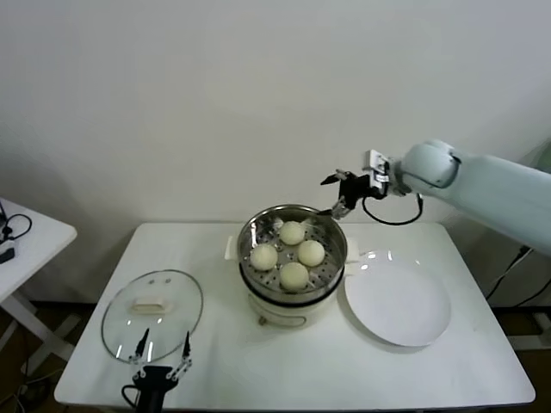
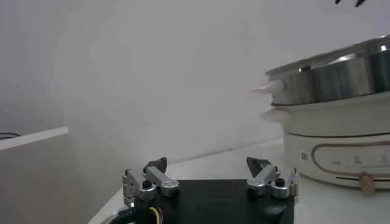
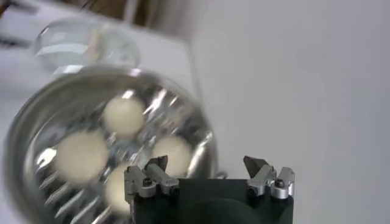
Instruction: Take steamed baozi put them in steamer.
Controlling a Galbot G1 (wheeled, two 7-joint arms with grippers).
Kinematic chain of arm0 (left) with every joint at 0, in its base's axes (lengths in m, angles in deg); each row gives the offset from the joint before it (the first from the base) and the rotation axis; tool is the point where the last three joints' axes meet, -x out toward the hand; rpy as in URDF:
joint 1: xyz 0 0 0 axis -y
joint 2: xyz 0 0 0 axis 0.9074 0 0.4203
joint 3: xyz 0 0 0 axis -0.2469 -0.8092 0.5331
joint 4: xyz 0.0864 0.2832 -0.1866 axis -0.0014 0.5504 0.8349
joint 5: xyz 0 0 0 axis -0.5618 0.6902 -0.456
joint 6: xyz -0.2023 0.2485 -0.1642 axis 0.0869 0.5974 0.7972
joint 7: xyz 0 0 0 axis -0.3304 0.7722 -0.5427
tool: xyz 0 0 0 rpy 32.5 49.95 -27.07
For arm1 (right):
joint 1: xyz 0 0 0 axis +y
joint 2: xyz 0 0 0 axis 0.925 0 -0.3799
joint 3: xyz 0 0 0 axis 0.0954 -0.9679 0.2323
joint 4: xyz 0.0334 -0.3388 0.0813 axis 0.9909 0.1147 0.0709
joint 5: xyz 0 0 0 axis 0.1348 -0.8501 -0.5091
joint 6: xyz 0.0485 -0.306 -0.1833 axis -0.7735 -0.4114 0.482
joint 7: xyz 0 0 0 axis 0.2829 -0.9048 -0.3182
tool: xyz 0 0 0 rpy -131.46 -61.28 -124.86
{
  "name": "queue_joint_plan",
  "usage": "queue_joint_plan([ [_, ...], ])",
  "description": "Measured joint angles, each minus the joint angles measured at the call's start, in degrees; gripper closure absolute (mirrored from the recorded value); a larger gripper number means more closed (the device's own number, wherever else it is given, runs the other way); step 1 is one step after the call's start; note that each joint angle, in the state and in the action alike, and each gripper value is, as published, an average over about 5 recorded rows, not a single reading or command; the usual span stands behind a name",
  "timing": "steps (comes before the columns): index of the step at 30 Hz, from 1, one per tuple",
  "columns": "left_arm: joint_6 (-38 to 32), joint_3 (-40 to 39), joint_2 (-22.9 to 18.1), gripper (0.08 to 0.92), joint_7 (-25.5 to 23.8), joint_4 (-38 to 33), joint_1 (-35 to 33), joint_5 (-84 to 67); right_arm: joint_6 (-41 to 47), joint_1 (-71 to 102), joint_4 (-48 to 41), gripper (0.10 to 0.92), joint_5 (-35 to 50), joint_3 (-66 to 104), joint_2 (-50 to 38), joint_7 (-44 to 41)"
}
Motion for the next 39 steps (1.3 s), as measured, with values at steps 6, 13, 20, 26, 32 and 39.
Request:
queue_joint_plan([
  [6, 0.1, 0.0, 0.1, 0.177, 0.0, -0.8, -0.1, -0.2, -3.0, 14.5, 4.6, 0.203, 2.0, 15.2, -6.1, 11.4],
  [13, 0.0, -0.1, 0.2, 0.177, 0.0, -1.2, 0.1, -0.4, -7.5, 40.1, 11.5, 0.203, 0.1, 40.4, -10.8, 20.5],
  [20, 0.0, -0.3, 0.1, 0.177, 0.1, -1.4, 0.6, -1.2, -14.6, 66.8, 17.9, 0.203, -5.3, 66.8, -7.1, 24.3],
  [26, 0.0, -0.3, 0.1, 0.177, 0.1, -1.4, 1.0, -2.1, -23.4, 89.1, 20.0, 0.203, -9.6, 83.4, 1.2, 25.1],
  [32, 0.2, -0.3, 0.1, 0.177, 0.1, -1.5, 1.5, -2.8, -32.3, 108.1, 20.8, 0.203, -12.0, 91.8, 10.2, 25.4],
  [39, 0.4, -0.5, -0.1, 0.177, 0.1, -1.6, 1.5, -3.0, -39.7, 120.9, 20.8, 0.203, -13.7, 96.1, 19.2, 25.4],
])
